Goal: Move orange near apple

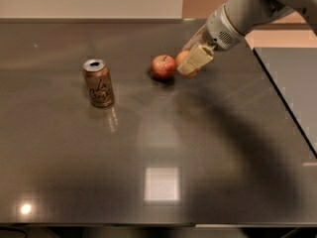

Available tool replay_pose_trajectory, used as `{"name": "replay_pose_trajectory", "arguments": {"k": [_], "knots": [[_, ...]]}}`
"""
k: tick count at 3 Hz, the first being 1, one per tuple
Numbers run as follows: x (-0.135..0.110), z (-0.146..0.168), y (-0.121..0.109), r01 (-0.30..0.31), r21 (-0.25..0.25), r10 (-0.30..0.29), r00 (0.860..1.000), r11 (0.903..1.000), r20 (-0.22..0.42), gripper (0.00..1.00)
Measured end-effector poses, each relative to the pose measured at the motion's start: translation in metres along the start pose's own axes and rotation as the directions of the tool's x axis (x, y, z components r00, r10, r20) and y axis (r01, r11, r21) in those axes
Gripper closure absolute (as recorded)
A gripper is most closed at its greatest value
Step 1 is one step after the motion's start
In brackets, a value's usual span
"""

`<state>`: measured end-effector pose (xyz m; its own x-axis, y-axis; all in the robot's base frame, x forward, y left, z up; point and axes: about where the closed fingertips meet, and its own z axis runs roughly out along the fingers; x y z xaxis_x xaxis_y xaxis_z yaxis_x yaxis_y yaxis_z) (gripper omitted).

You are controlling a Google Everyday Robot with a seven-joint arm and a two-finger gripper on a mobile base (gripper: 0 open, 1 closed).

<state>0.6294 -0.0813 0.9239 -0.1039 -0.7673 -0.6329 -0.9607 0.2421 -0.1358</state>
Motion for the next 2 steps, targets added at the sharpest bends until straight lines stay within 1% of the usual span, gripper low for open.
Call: {"name": "replay_pose_trajectory", "arguments": {"k": [1,2], "knots": [[0.019,0.01,-0.013,-0.04,0.005,0.04,0.999,0.9992,-0.003,1.0],[0.03,0.016,-0.021,-0.063,0.008,0.063,0.998,0.998,-0.005,1.0]]}}
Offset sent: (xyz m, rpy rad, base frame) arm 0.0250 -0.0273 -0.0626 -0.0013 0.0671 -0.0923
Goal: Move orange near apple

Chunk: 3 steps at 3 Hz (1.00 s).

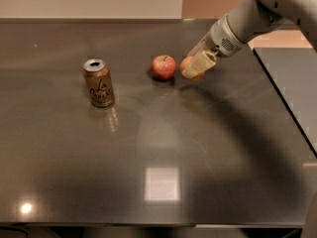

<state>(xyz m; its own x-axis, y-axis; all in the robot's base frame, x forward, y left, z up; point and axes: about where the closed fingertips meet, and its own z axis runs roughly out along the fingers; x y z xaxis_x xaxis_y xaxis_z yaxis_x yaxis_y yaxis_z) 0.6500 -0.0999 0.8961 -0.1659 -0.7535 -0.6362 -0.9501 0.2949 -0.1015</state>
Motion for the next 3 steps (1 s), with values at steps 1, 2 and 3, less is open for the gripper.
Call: {"name": "replay_pose_trajectory", "arguments": {"k": [1,2,3], "knots": [[0.003,0.002,-0.002,-0.007,0.001,0.007,1.0,1.0,-0.001,1.0],[0.018,0.019,-0.002,-0.031,-0.006,0.031,0.999,0.9995,-0.016,0.66],[0.028,0.032,0.0,-0.045,-0.012,0.045,0.999,0.9989,-0.031,0.35]]}}
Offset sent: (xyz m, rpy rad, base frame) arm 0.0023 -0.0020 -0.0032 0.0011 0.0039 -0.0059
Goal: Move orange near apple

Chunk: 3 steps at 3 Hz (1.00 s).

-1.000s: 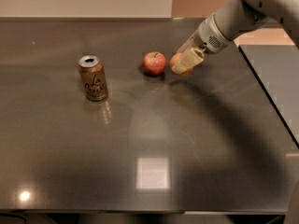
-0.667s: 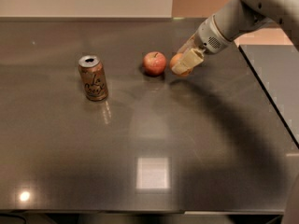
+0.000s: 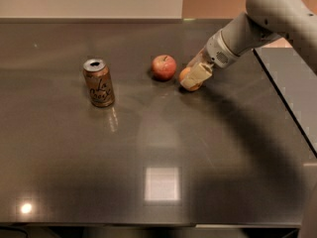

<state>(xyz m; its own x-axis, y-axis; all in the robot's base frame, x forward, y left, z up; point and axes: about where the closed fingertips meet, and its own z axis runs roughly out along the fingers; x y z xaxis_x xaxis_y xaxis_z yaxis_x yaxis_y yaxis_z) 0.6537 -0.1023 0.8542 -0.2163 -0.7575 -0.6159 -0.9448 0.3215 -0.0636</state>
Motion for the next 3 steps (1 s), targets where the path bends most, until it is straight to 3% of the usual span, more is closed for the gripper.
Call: {"name": "replay_pose_trajectory", "arguments": {"k": [1,2,3], "knots": [[0.004,0.0057,0.0009,-0.006,-0.003,0.006,1.0,1.0,-0.007,0.12],[0.0007,0.0044,0.0011,-0.001,-0.005,0.001,1.0,1.0,-0.003,0.0],[0.0007,0.0044,0.0011,-0.001,-0.005,0.001,1.0,1.0,-0.003,0.0]]}}
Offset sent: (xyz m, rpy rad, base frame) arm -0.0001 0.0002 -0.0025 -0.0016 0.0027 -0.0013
